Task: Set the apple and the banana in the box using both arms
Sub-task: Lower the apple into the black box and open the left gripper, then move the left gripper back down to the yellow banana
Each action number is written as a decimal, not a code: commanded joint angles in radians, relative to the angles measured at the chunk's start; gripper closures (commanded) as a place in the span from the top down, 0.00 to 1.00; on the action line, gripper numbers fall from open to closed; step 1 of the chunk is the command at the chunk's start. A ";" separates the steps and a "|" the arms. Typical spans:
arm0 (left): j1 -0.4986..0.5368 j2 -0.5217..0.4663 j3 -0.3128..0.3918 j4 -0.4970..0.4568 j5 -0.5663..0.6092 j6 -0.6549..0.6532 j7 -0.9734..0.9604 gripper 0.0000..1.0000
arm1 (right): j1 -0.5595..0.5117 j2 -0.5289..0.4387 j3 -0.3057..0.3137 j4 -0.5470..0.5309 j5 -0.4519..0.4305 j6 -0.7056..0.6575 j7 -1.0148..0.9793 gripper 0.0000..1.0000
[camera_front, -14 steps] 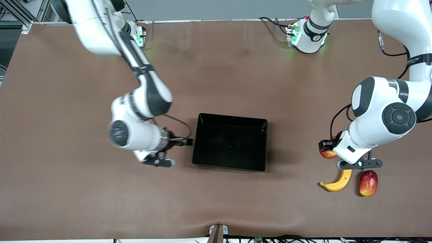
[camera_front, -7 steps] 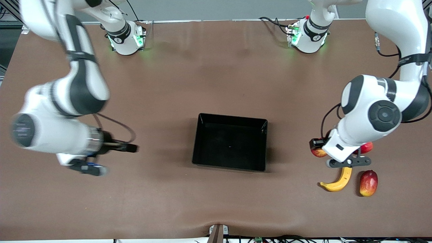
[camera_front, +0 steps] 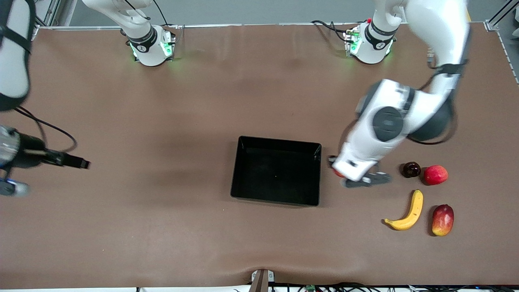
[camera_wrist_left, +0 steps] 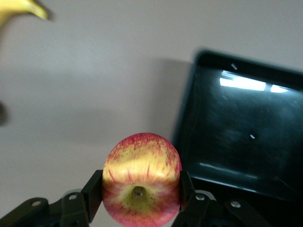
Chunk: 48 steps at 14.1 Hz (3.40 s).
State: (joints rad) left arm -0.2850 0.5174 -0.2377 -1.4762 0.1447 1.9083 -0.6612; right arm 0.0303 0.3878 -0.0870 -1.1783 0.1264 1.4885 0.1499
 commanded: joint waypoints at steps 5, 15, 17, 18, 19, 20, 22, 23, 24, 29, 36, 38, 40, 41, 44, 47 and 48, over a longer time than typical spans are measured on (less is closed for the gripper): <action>-0.145 0.147 0.014 0.053 0.026 0.096 -0.057 0.00 | -0.091 -0.311 0.016 -0.277 -0.091 -0.029 -0.312 1.00; -0.177 0.300 0.017 0.050 0.027 0.244 -0.051 0.32 | -0.079 -0.443 0.027 -0.412 -0.142 -0.038 -0.052 1.00; -0.177 0.300 0.017 0.050 0.027 0.244 -0.058 1.00 | -0.081 -0.445 0.026 -0.422 -0.142 0.004 -0.056 1.00; -0.174 0.290 0.018 0.053 0.026 0.242 -0.058 1.00 | -0.084 -0.449 0.026 -0.431 -0.139 0.001 -0.076 1.00; -0.165 0.264 0.018 0.053 0.027 0.236 -0.054 1.00 | -0.087 -0.472 0.024 -0.469 -0.131 0.010 -0.099 1.00; -0.152 0.230 0.018 0.053 0.026 0.227 -0.052 1.00 | -0.083 -0.509 0.023 -0.525 -0.130 0.047 -0.105 1.00; -0.094 0.150 0.015 0.054 0.016 0.172 -0.043 1.00 | -0.079 -0.550 0.026 -0.589 -0.129 0.088 -0.105 1.00; -0.051 0.118 0.003 0.054 0.015 0.146 -0.020 1.00 | -0.084 -0.547 0.024 -0.584 -0.131 0.085 -0.107 1.00; -0.021 0.089 0.001 0.063 0.006 0.131 0.033 1.00 | -0.089 -0.544 0.021 -0.572 -0.137 0.078 -0.107 1.00; 0.137 0.004 0.012 0.063 -0.042 0.060 0.280 1.00 | -0.035 -0.503 0.035 -0.474 -0.214 0.076 -0.105 1.00; 0.339 0.082 0.017 0.050 0.115 0.101 0.616 1.00 | -0.061 -0.468 0.018 -0.449 -0.177 0.062 -0.104 1.00; 0.360 0.128 0.017 0.051 0.164 0.155 0.673 1.00 | -0.081 -0.454 0.018 -0.426 -0.156 0.062 -0.104 1.00; 0.388 0.170 0.017 0.050 0.164 0.224 0.788 1.00 | -0.082 -0.445 0.018 -0.408 -0.156 0.061 -0.113 1.00; 0.397 0.187 0.017 0.050 0.165 0.254 0.854 1.00 | -0.084 -0.441 0.018 -0.403 -0.156 0.059 -0.124 1.00; 0.441 0.231 0.017 0.053 0.168 0.368 1.061 1.00 | -0.087 -0.438 0.018 -0.396 -0.156 0.056 -0.142 1.00; 0.483 0.274 0.018 0.053 0.168 0.448 1.146 1.00 | -0.086 -0.440 0.018 -0.394 -0.156 0.058 -0.165 1.00; 0.489 0.289 0.018 0.053 0.168 0.465 1.150 1.00 | -0.089 -0.438 0.018 -0.394 -0.156 0.058 -0.182 1.00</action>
State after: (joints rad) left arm 0.1863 0.7797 -0.2109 -1.4299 0.2919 2.3325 0.4615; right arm -0.0394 -0.0647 -0.0759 -1.6030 -0.0523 1.5622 0.0055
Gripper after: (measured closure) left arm 0.000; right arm 0.000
